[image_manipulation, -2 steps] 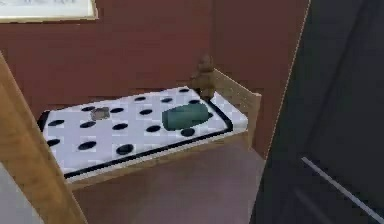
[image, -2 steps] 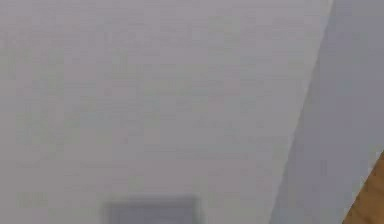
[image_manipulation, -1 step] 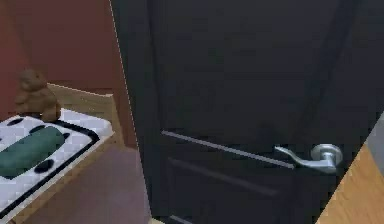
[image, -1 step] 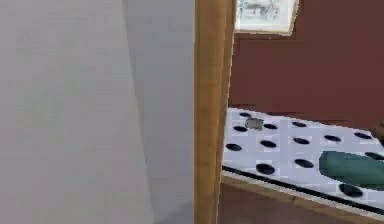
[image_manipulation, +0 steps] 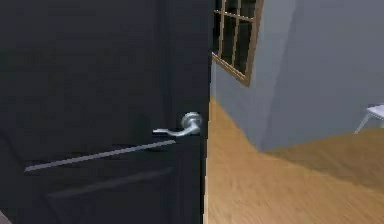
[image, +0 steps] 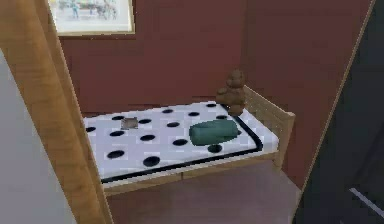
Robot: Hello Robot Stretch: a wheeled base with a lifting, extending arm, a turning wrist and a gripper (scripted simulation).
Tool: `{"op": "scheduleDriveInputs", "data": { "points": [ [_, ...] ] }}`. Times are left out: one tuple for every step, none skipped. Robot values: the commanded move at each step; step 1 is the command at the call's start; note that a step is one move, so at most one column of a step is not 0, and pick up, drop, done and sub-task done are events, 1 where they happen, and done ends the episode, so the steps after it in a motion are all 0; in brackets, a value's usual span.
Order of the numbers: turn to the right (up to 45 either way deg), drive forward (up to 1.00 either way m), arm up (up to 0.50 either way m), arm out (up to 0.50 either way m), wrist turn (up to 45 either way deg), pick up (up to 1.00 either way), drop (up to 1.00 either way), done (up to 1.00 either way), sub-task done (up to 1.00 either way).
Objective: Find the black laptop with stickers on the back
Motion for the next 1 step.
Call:
{"op": "scheduleDriveInputs", "data": {
  "points": [
    [0.0, 0.45, 0.00, 0.00, 0.0, 0.00, 0.00, 0.00, 0.00]
  ]
}}
